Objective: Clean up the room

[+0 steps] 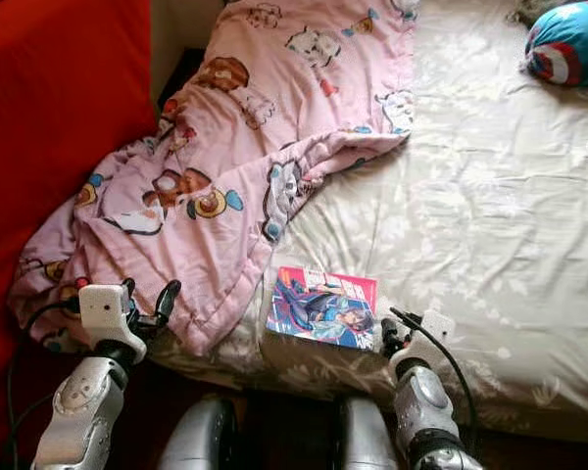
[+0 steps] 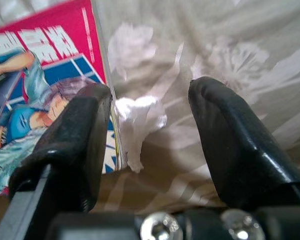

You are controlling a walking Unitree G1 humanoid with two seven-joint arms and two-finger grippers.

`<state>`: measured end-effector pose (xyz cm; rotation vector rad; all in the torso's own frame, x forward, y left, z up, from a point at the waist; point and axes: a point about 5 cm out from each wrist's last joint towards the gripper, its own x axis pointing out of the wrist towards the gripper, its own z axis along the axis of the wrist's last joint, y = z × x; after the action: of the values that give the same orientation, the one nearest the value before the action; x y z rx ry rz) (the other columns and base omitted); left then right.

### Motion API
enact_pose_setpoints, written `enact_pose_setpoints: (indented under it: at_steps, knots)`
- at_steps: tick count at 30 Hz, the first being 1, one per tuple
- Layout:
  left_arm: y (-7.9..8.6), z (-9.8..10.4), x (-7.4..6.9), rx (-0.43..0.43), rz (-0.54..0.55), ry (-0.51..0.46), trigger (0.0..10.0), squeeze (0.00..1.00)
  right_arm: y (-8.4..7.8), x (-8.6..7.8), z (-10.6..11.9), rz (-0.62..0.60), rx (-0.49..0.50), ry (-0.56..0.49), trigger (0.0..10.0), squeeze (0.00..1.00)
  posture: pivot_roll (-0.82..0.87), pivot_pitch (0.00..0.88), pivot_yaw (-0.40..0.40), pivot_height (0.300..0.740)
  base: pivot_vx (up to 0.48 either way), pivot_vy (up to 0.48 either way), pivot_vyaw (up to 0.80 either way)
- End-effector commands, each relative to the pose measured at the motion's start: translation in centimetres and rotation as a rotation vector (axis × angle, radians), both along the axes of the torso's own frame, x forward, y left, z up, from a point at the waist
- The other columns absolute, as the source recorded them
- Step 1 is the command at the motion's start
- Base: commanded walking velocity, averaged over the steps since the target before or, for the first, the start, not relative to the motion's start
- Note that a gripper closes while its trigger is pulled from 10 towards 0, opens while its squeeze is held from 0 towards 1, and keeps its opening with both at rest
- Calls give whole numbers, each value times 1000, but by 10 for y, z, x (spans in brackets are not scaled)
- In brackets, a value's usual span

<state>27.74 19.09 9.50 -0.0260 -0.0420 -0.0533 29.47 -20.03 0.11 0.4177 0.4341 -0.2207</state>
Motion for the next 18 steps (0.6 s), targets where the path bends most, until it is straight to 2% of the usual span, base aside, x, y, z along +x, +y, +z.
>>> enact_pose_setpoints:
  at_steps: [1, 7, 12, 18]
  knots:
    - [2, -7, -4, 26, -2, 42, 10000, 0, 1, -6, -8, -11, 23, 45, 10000, 0, 85, 324, 58, 647, 0, 0, 0]
    - [2, -7, -6, 33, -7, 42, 10000, 0, 7, -2, -6, 40, 31, 59, 10000, 0, 106, 325, 62, 647, 0, 0, 0]
    - [2, -6, -8, 39, -9, 41, 10000, 0, 11, 3, -2, 38, 40, 49, 10000, 0, 111, 324, 62, 647, 0, 0, 0]
    - [3, -6, -10, 42, -8, 45, 10000, 0, 13, 1, -5, 37, 43, 61, 10000, 0, 124, 331, 66, 647, 0, 0, 0]
